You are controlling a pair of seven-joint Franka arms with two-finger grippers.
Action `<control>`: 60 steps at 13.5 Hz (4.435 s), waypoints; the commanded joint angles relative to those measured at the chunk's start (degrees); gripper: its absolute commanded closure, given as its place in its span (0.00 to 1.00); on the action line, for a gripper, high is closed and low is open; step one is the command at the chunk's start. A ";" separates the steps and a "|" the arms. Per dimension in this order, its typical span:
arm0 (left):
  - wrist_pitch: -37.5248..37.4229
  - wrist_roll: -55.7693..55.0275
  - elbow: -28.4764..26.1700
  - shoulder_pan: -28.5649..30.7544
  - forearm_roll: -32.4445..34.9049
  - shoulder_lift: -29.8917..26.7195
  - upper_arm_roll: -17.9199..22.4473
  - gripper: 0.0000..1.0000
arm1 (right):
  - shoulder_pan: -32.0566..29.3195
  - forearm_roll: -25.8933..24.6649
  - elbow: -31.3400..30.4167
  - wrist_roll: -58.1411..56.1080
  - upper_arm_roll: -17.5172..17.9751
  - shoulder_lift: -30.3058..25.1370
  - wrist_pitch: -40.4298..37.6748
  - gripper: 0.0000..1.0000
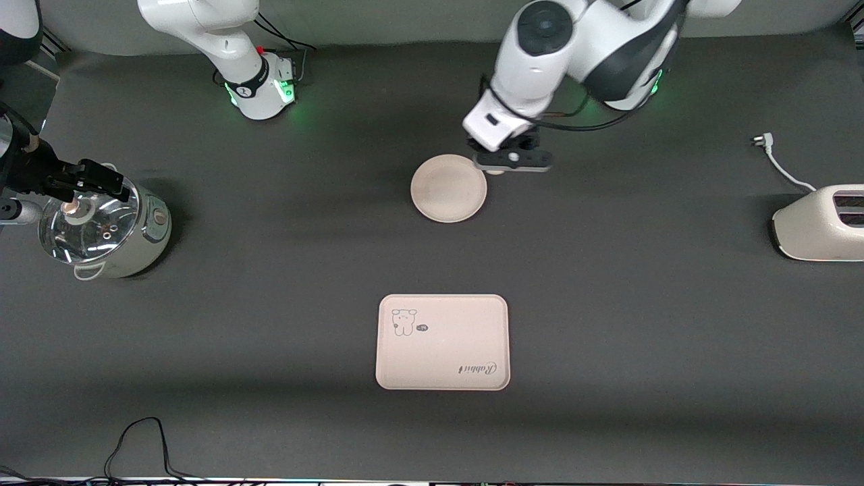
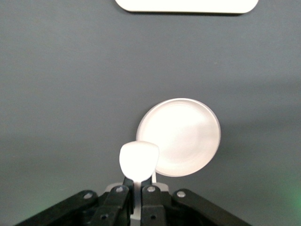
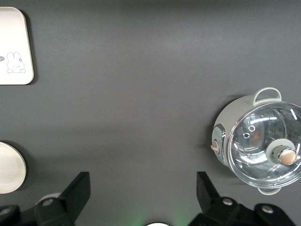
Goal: Place bun in plate and plate on tray
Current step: 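Lower the bun onto the plate and open the left gripper, then withdraw the left gripper while the right gripper moves toward the plate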
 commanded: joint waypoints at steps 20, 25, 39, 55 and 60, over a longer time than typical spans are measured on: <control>26.07 -27.78 -4.35 -10.85 27.34 26.02 2.29 0.00 | 0.31 -0.73 -1.06 1.10 -0.11 -1.10 0.36 0.00; 25.27 -27.78 -5.50 -10.85 28.75 26.02 3.08 0.00 | 0.31 -0.64 -1.06 1.10 -0.11 -1.09 0.45 0.00; 25.36 -27.78 -5.23 -10.85 28.84 25.93 3.17 0.00 | 0.31 -0.64 -1.06 1.10 -0.11 -1.10 0.45 0.00; -8.52 29.05 4.85 0.66 6.96 -4.91 21.94 0.00 | 10.39 0.41 -5.62 10.73 0.33 -5.48 1.05 0.00; -18.49 43.73 9.27 2.78 7.66 -10.18 37.07 0.00 | 30.77 0.41 -6.16 35.06 0.41 -4.53 3.86 0.00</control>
